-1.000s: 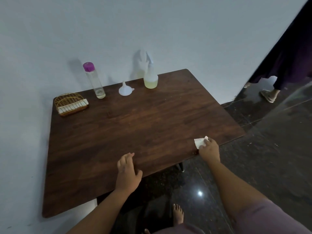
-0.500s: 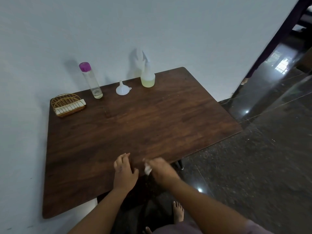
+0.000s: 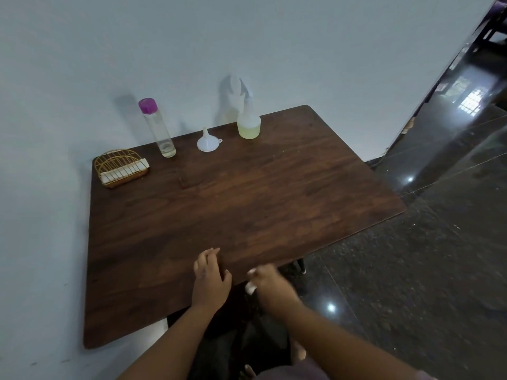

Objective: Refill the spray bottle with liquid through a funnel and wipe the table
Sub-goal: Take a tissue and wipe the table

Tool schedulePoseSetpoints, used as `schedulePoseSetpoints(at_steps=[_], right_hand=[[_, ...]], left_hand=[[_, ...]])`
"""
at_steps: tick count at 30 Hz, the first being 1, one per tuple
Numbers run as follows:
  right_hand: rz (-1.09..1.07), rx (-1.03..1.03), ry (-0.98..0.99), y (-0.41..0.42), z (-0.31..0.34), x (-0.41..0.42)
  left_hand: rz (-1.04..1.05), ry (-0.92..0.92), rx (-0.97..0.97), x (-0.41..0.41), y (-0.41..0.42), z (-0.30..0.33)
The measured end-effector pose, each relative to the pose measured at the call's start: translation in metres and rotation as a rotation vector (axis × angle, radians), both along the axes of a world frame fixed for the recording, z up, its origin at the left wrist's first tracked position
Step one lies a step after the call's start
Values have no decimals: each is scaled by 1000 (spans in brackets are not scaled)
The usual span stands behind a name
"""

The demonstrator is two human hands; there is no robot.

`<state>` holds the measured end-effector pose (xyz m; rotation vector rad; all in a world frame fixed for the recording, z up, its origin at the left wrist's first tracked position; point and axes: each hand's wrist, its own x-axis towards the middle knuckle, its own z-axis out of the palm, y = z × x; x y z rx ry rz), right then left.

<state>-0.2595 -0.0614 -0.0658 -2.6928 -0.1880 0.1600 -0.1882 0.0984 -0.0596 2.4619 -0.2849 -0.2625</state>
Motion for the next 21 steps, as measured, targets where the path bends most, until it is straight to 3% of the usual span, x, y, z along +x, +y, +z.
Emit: schedulePoseSetpoints(at_steps=[2,3,6,9,12,14,18,19,21], right_hand=[[167,45,92,30,3,10],[133,105,62,30,3,16],[-299,235,-3,-17,7,37],[-730,133,-63,-96,5,47],[-871,11,-1,-118,-4,36],[-699,61,-47,-84,-11,28],[37,152,45,14,-6,27],[118,177,67,19,-3,36],[-8,248,29,-8,1,64]], left_hand=[[-3,4,-11,5,-2,3],[6,2,-23,8,-3,4],[52,-3,-54,13,-2,5],[62,-12,-60,14,2,4],[88,-4,-47,16,5,2],[120,10,-51,20,3,0],[150,-3,-78,38,-11,-1],[159,-9,-78,45,-17,-1],[183,-10,-86,60,-28,1]])
